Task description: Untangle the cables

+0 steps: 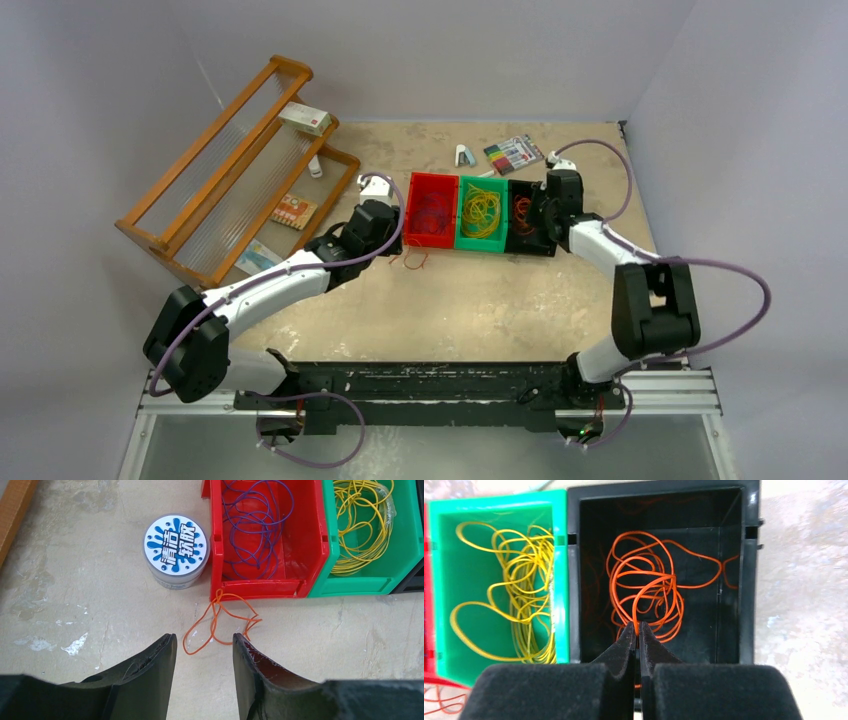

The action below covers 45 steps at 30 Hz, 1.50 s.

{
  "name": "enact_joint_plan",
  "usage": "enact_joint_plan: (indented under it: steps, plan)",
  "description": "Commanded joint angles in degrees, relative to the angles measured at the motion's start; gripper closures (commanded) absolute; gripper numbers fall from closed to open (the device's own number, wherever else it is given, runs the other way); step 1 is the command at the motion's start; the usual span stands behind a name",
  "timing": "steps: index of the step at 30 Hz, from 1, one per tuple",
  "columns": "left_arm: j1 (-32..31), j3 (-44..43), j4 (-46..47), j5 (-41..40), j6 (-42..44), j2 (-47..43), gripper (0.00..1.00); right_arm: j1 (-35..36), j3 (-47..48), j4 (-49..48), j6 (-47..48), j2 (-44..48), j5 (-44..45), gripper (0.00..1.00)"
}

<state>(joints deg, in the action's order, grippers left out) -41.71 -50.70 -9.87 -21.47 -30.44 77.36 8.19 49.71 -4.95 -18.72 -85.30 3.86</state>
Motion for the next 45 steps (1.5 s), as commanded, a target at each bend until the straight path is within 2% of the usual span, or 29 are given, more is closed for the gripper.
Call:
enact_joint_plan:
  steps: [1, 6, 10, 17, 22, 24, 27, 29, 32, 38, 45]
  plan:
    - [-0.1, 0.8, 2.0, -1.4, 0.5, -1.8, 0.56, -0.4, 4.3, -3.5, 0.6, -5.6, -4.1, 1.0]
    - [-0.1, 1.1, 1.8, -1.9, 0.6, -2.5, 0.56, -0.5, 5.2, -3.8, 1.6, -11.6, -5.6, 1.0]
    - [-0.1, 1.5, 1.8, -2.2, 0.6, -2.8, 0.55, -0.5, 5.2, -3.8, 2.0, -12.1, -4.9, 0.98]
    - [-0.1, 1.6, 2.3, -2.2, 0.9, -2.9, 0.53, -0.5, 5.2, -1.4, 3.4, -1.9, 0.3, 0.73]
    - [-0.1, 1.5, 2.5, -2.2, 1.3, -2.3, 0.52, -0.5, 7.4, 3.3, 5.2, 4.4, 3.9, 0.51]
    - [0.0, 1.7, 2.6, -2.3, 1.3, -2.3, 0.52, -0.5, 8.2, 5.3, 5.5, 6.4, 5.5, 0.46]
    - [0.0, 2.4, 3.2, -1.6, 1.5, -2.4, 0.51, -0.5, 7.7, 5.1, 5.1, 10.7, 5.9, 0.44]
    - [0.0, 3.1, 3.8, -0.3, 1.6, -2.1, 0.51, -0.5, 6.3, 1.5, 5.8, 14.2, 4.6, 0.43]
    - [0.0, 4.8, 6.0, 2.9, 1.2, -0.9, 0.51, -0.4, 2.4, -5.3, 6.9, 18.0, -2.4, 0.43]
    - [0.0, 6.8, 10.9, 4.4, 3.7, 2.7, 0.51, -0.4, 1.3, -6.9, 8.3, 17.5, -8.6, 0.43]
    - [0.0, 4.9, 14.4, 2.6, 7.4, 10.3, 0.58, -0.3, 2.5, -6.0, 10.3, 16.2, -8.1, 0.42]
